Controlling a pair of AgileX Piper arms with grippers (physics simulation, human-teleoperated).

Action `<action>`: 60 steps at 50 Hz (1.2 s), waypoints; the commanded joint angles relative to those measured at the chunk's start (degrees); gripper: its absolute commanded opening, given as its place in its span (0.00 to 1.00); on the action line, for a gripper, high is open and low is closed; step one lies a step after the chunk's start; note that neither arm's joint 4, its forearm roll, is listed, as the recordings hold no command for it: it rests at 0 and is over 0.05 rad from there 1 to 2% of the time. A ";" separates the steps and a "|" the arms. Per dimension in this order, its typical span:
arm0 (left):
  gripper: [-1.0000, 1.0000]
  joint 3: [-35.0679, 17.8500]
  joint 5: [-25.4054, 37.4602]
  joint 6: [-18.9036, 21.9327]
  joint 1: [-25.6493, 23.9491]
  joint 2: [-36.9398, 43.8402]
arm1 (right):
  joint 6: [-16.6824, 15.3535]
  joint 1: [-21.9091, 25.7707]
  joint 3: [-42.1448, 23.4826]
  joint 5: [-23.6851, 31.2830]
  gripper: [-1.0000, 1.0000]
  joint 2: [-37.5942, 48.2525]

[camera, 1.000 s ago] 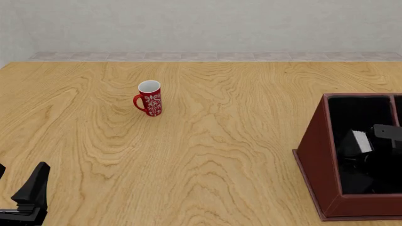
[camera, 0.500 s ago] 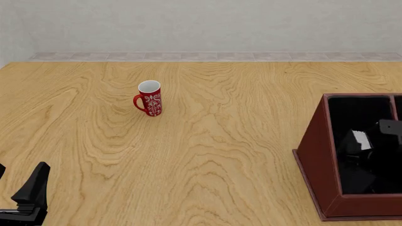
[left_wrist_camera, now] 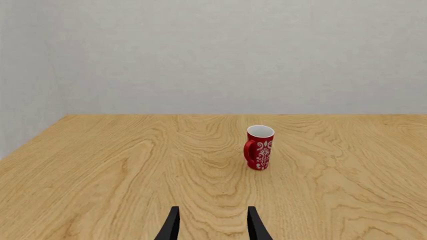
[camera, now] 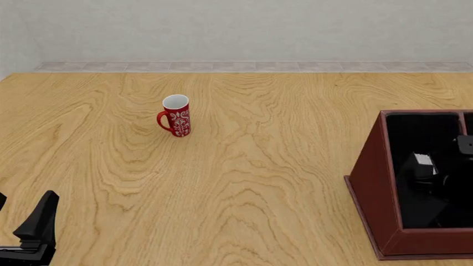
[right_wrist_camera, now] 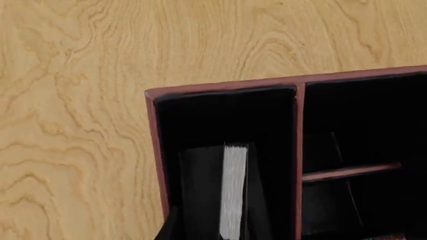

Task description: Pick up the book and place it in the left compartment of the caddy.

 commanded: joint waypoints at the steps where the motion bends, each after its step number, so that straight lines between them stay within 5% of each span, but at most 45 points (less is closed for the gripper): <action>1: 1.00 0.00 0.00 0.00 0.00 0.00 | -1.04 0.98 -1.15 2.97 1.00 -3.26; 34: 1.00 0.00 0.00 0.00 0.00 0.00 | -1.41 4.61 -3.77 10.60 1.00 -12.13; 52: 1.00 0.00 0.00 0.00 0.00 0.00 | -6.03 3.84 -5.57 13.41 1.00 -18.33; 60: 1.00 0.00 0.00 0.00 0.00 0.00 | -11.23 1.98 -5.92 14.42 1.00 -22.61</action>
